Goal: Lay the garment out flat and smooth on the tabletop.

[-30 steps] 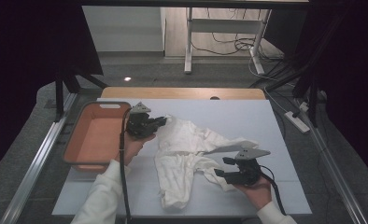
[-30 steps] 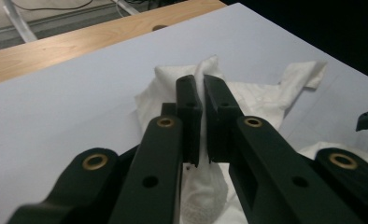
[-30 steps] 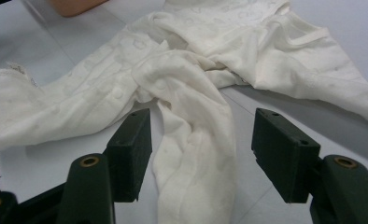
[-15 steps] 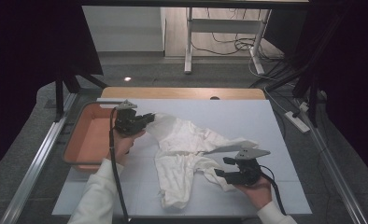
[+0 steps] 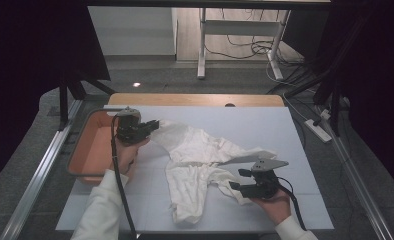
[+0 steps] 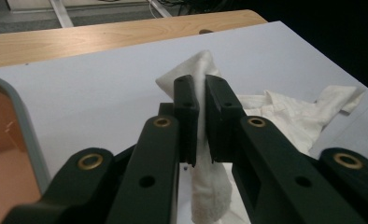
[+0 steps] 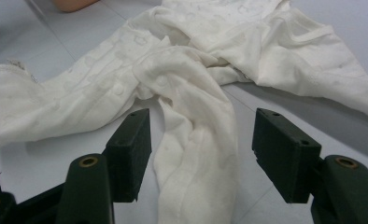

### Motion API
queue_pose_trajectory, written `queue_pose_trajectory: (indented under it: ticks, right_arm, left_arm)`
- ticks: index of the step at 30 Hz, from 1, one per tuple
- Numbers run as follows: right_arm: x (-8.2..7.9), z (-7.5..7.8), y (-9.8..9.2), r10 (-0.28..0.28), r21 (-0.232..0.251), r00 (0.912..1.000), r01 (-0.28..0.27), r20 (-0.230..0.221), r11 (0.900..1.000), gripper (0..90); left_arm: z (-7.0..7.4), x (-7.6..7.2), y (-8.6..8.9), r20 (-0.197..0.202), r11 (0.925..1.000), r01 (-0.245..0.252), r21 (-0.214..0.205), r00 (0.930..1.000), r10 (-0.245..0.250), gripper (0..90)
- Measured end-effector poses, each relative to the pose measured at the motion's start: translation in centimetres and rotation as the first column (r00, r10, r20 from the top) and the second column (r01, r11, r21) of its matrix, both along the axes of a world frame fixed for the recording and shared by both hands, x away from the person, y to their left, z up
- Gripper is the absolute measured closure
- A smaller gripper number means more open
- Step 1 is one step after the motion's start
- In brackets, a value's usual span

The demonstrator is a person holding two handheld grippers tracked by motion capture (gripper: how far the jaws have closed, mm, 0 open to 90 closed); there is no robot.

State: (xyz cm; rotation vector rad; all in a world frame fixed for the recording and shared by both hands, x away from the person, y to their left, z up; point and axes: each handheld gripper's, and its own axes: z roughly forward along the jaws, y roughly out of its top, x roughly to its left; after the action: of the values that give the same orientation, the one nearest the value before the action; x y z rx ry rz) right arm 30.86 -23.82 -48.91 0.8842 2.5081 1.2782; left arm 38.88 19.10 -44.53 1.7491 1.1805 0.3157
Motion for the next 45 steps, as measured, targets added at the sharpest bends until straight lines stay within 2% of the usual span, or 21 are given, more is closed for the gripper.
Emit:
queue_pose_trajectory:
  ticks: [6, 10, 13, 18, 26, 30, 35, 39, 42, 45]
  right_arm:
    - [0.0, 0.0, -0.1, -0.002, 0.002, 1.0, 0.002, 0.001, 1.0, 37.5]
    - [0.0, 0.1, -0.1, -0.005, 0.004, 1.0, 0.005, 0.001, 1.0, 37.5]
    - [0.0, 0.1, -0.1, -0.005, 0.004, 1.0, 0.005, 0.001, 1.0, 37.4]
    - [0.0, 0.1, -0.1, -0.005, 0.006, 1.0, 0.005, 0.003, 1.0, 37.3]
    - [0.1, 0.2, -0.3, -0.014, 0.008, 0.9998, 0.014, 0.011, 0.9999, 37.3]
    - [0.3, 0.3, -0.5, -0.025, 0.015, 0.9995, 0.025, 0.018, 0.9996, 37.3]
    - [0.9, 0.7, -1.0, -0.059, -0.013, 0.9965, 0.06, 0.059, 0.9981, 37.2]
    - [1.6, 0.4, -1.9, -0.097, -0.037, 0.9927, 0.1, 0.072, 0.9943, 37.2]
    - [2.2, 0.2, -2.6, -0.133, -0.067, 0.9878, 0.138, 0.081, 0.9881, 37.2]
    - [2.9, 0.0, -3.5, -0.181, -0.09, 0.9796, 0.189, 0.088, 0.9779, 37.2]
  left_arm:
    - [-0.1, 0.1, 0.7, -0.003, 0.9995, -0.032, -0.002, 0.9995, 0.032, 78.8]
    - [-0.1, -0.1, 1.2, 0.0, 0.9984, -0.056, -0.007, 0.9984, 0.056, 70.6]
    - [0.3, -0.3, 1.3, 0.013, 0.9978, -0.066, -0.013, 0.9977, 0.066, 60.0]
    - [0.7, -0.5, 1.1, 0.029, 0.9976, -0.068, -0.008, 0.9972, 0.068, 52.0]
    - [0.8, -0.6, 0.3, 0.031, 0.9998, -0.02, -0.007, 0.9993, 0.02, 46.8]
    - [0.8, -0.7, -0.8, 0.036, 0.9995, 0.028, 0.014, 0.999, -0.028, 45.6]
    - [0.5, -0.7, -2.6, 0.03, 0.9949, 0.087, 0.051, 0.9956, -0.089, 44.4]
    - [0.1, -0.7, -3.9, 0.02, 0.9899, 0.121, 0.075, 0.9922, -0.123, 43.4]
    - [-0.1, -0.7, -4.6, 0.015, 0.9844, 0.149, 0.094, 0.9885, -0.151, 42.3]
    - [-0.2, -0.7, -5.1, 0.014, 0.9809, 0.165, 0.104, 0.9859, -0.167, 41.1]
